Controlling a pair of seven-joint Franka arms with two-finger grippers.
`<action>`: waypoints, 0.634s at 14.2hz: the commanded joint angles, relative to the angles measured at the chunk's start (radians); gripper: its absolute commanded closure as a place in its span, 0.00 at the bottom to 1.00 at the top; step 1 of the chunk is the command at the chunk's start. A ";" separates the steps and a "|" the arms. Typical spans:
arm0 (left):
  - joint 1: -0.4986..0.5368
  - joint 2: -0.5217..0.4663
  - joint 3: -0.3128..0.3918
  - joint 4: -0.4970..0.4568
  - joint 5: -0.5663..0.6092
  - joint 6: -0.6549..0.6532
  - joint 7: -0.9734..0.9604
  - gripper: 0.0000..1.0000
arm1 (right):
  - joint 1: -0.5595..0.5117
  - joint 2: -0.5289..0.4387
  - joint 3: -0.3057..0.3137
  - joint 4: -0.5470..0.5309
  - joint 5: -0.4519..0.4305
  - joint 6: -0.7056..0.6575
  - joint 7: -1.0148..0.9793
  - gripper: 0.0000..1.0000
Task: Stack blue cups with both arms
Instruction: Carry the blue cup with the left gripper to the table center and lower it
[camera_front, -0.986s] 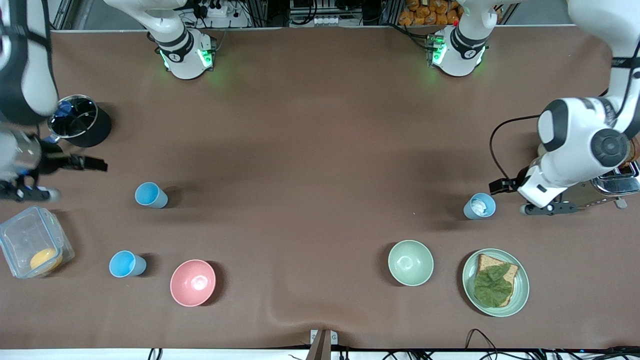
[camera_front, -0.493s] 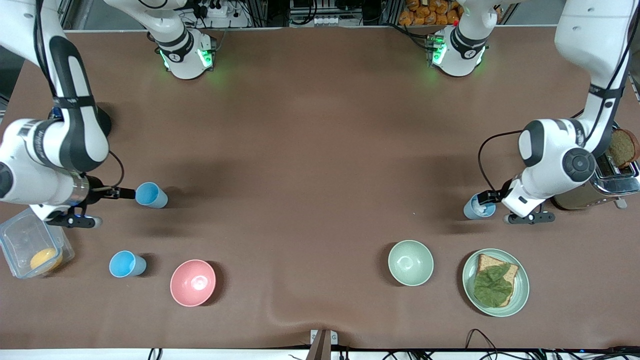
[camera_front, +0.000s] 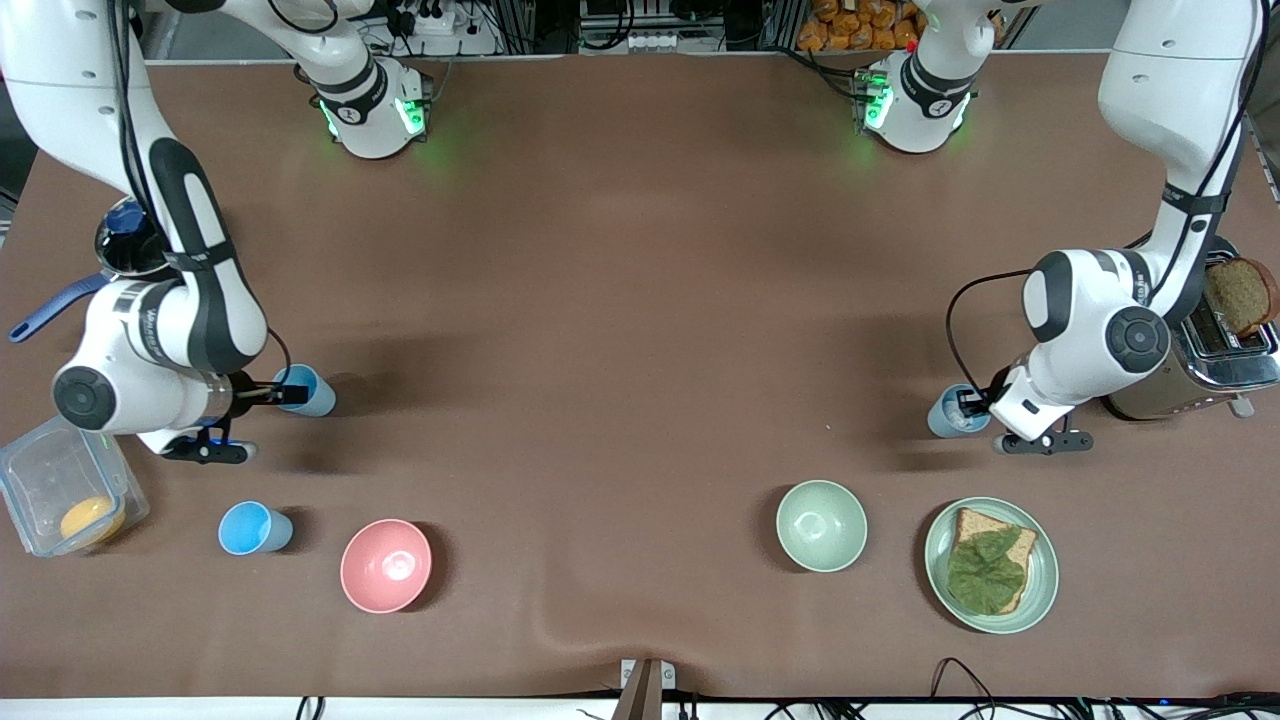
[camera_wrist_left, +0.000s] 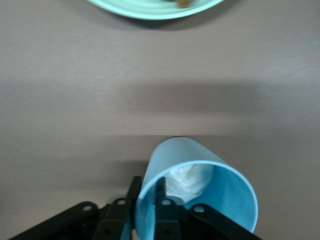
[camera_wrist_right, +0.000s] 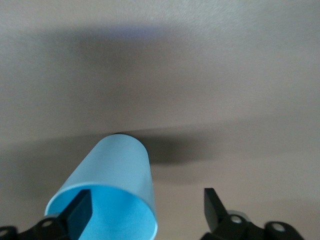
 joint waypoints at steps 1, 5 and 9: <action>0.001 -0.030 -0.084 0.000 -0.047 -0.039 -0.055 1.00 | 0.003 0.022 0.003 0.008 -0.009 0.010 -0.010 0.65; -0.006 -0.052 -0.285 0.002 -0.050 -0.049 -0.348 1.00 | 0.018 0.022 0.003 0.008 -0.009 0.007 -0.033 1.00; -0.166 -0.031 -0.365 0.058 -0.039 -0.048 -0.659 1.00 | 0.013 -0.016 0.003 0.012 -0.008 -0.003 -0.096 1.00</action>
